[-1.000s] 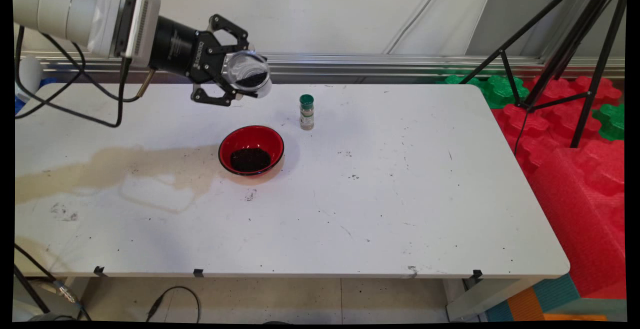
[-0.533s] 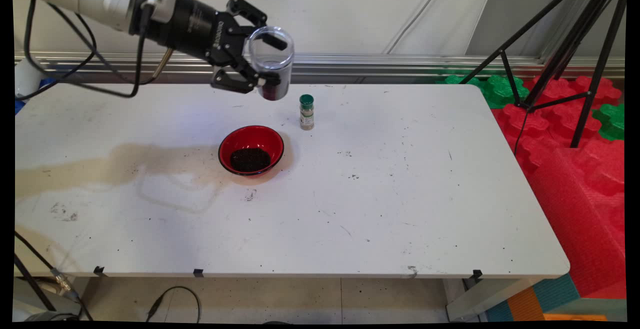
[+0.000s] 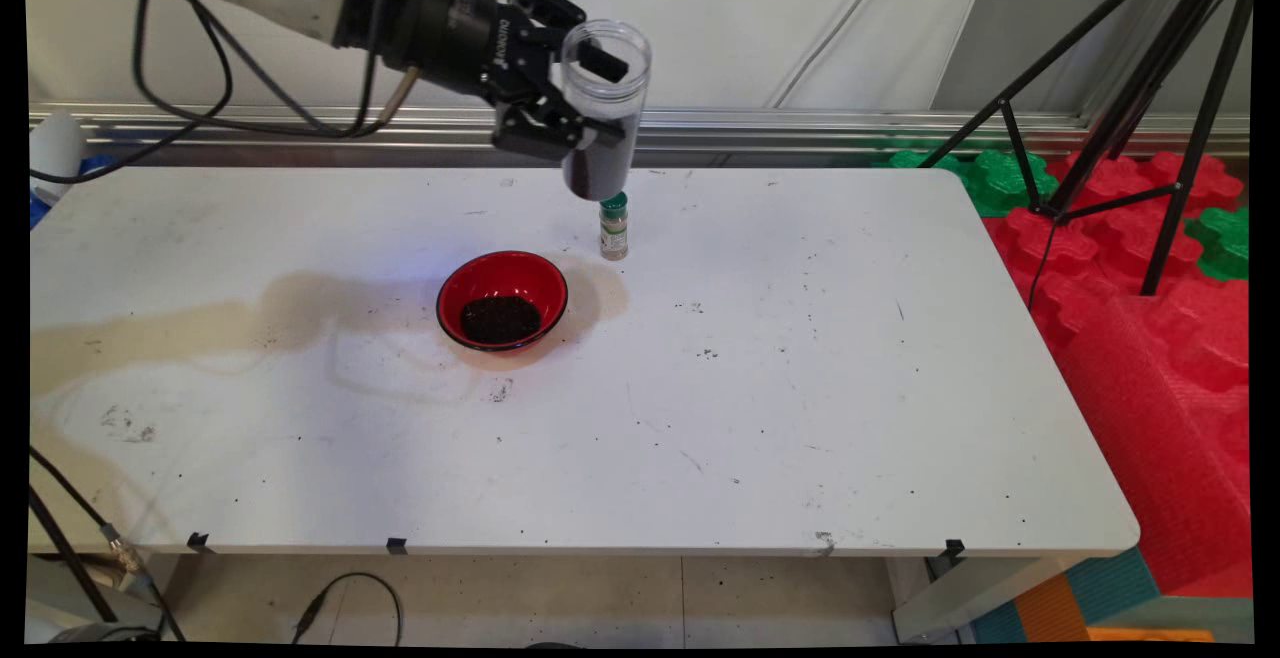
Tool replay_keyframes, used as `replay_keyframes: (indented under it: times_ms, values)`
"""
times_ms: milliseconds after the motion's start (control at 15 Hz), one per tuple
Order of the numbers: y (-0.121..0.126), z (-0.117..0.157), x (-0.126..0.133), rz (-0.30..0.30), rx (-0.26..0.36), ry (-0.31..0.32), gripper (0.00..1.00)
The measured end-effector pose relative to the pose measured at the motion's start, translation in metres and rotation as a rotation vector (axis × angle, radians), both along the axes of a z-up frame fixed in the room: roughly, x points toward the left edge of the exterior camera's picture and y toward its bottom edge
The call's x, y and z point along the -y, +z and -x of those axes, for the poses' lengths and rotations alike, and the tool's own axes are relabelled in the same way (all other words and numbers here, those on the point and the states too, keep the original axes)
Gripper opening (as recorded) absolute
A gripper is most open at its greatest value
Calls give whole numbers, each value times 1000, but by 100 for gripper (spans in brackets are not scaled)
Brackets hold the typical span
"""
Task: Pour the black seasoning powder in the red bowl, then place the picked object on the table
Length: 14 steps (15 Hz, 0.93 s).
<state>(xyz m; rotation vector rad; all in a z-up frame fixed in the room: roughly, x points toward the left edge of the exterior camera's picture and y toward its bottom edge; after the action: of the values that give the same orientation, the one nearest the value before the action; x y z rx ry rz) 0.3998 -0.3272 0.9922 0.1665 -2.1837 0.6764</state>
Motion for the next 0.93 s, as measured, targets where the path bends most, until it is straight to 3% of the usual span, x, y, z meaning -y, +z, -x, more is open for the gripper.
replay_keyframes:
  times_ms: [400, 933]
  values:
    - [-26, 14, 28, -73, -107, 54, 0]
    - [-77, 23, 51, -117, -194, 83, 0]
